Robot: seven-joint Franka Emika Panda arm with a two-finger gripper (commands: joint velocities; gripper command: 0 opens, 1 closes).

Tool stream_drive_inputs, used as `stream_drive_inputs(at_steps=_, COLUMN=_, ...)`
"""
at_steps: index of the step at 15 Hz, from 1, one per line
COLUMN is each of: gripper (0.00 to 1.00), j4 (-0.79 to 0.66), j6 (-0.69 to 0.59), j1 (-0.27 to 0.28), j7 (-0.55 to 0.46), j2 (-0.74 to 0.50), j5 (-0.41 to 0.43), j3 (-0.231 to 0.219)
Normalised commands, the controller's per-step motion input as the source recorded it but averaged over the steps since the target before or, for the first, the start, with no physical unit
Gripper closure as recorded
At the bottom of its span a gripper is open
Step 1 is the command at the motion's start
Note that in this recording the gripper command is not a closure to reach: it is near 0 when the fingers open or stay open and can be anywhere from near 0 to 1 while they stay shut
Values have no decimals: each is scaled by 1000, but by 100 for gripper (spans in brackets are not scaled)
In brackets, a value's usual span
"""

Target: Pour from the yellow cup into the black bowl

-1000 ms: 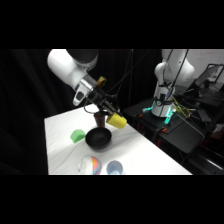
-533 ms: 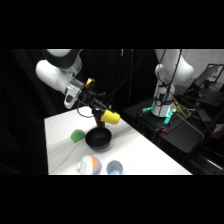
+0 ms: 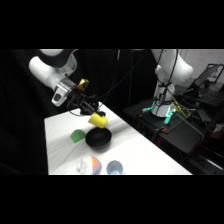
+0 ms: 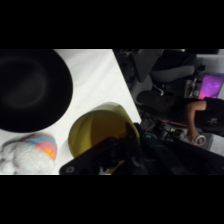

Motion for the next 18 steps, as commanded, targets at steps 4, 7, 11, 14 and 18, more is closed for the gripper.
stream_drive_inputs(at_steps=4, gripper=14, j4=-983, j6=831, j1=133, j7=82, j2=-851, j5=-60, j3=-76)
stream_drive_inputs(at_steps=7, gripper=14, j4=-984, j6=912, j1=188, j7=100, j2=-766, j5=-91, j3=-73)
stream_drive_inputs(at_steps=11, gripper=14, j4=-990, j6=994, j1=237, j7=219, j2=-650, j5=-167, j3=-51)
stream_drive_inputs(at_steps=14, gripper=14, j4=-993, j6=996, j1=267, j7=506, j2=-535, j5=-341, j3=-26)
stream_drive_inputs(at_steps=18, gripper=14, j4=-950, j6=975, j1=249, j7=823, j2=-310, j5=-531, j3=-7)
